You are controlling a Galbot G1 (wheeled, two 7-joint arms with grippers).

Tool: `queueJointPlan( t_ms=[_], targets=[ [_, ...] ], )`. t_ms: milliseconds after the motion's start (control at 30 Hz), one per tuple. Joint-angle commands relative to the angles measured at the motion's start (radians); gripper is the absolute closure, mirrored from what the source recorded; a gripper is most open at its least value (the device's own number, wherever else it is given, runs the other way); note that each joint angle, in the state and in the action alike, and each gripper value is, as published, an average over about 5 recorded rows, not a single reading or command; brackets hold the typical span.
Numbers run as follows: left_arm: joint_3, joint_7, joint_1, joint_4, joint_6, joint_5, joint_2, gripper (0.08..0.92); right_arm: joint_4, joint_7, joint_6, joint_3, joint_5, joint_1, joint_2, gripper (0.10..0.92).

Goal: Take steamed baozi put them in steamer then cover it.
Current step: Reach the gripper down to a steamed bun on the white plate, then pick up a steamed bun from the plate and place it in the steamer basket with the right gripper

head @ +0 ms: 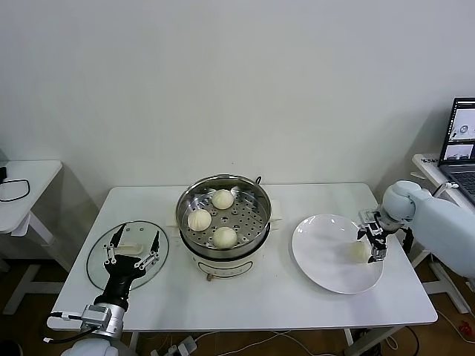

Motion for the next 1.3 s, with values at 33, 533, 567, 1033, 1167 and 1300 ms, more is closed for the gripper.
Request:
queueJointPlan(
  t_ms=[33, 533, 567, 1033, 1167, 1300],
  targets=[
    [0.003, 0.0, 0.0, 0.001, -0.001, 0.002, -0.001, 0.177, -0.02, 0.008, 0.002, 0.021, -0.016, -0.017, 0.017, 0.203],
    [0.006, -0.003, 0.001, 0.004, -0.001, 0.005, -0.003, 0.177, -0.027, 0.01, 0.004, 0.031, -0.027, -0.025, 0.027, 0.285],
    [0.007, -0.003, 0.001, 0.003, -0.001, 0.005, -0.003, 0.177, -0.026, 0.01, 0.004, 0.031, -0.026, -0.025, 0.026, 0.292],
    [0.02, -0.006, -0.001, -0.007, 0.002, 0.008, -0.002, 0.177, 0.109, -0.022, -0.074, -0.108, 0.178, 0.16, -0.072, 0.338],
    [0.018, -0.005, -0.005, -0.004, 0.002, 0.006, 0.0, 0.177, 0.216, -0.026, -0.142, -0.274, 0.343, 0.348, -0.12, 0.338],
    [0.016, -0.002, -0.011, 0.0, 0.002, 0.002, 0.003, 0.177, 0.341, -0.03, -0.217, -0.478, 0.51, 0.589, -0.134, 0.337]
  ],
)
